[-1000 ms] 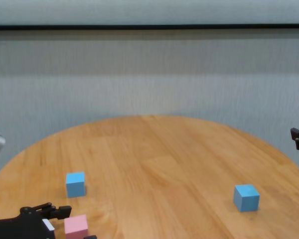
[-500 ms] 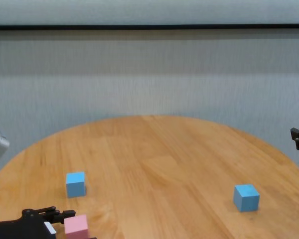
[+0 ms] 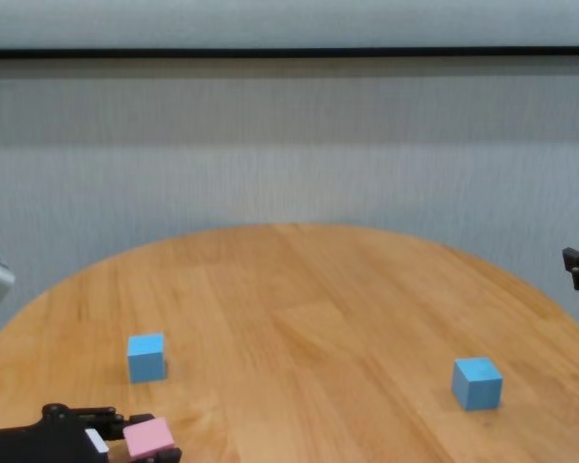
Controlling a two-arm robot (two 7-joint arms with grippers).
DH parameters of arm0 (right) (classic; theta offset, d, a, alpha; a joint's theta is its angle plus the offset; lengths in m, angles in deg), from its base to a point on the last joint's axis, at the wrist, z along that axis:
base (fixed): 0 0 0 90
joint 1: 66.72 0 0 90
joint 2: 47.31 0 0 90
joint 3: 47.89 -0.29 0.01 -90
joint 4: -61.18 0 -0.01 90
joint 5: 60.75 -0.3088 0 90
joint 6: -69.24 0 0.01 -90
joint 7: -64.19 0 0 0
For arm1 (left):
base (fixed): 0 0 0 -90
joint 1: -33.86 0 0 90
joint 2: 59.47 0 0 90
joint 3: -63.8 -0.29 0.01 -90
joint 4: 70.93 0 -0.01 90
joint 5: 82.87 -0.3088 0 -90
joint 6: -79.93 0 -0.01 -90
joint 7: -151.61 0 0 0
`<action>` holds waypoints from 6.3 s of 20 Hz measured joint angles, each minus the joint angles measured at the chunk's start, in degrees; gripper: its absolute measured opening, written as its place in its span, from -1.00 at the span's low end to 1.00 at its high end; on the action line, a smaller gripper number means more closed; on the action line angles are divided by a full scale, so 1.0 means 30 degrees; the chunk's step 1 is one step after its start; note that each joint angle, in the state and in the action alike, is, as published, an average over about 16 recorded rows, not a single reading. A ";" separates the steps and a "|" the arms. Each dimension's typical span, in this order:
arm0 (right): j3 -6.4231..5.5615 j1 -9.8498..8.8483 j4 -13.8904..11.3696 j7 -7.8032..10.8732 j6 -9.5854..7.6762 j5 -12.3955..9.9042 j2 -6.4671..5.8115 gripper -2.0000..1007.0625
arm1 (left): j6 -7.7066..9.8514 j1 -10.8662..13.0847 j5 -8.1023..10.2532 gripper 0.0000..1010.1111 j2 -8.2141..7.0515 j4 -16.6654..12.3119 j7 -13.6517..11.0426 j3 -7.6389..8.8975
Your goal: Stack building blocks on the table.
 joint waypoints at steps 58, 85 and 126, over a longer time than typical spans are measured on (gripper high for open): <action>0.0000 0.0000 0.0000 0.0000 0.0001 0.0000 -0.0001 0.99 | 0.1380 -0.7059 -0.3384 -0.21 0.6617 0.6384 0.2145 -0.1823; 0.0000 0.0000 0.0000 0.0000 0.0000 0.0000 -0.0001 0.99 | 0.0092 -0.8915 -0.4029 -0.11 0.7953 1.1057 0.1893 -0.1323; -0.0138 -0.0218 -0.0501 0.0148 -0.0610 -0.0371 0.0153 1.00 | 0.1221 -0.2007 -0.2734 0.98 0.1827 -0.1089 0.3042 0.1467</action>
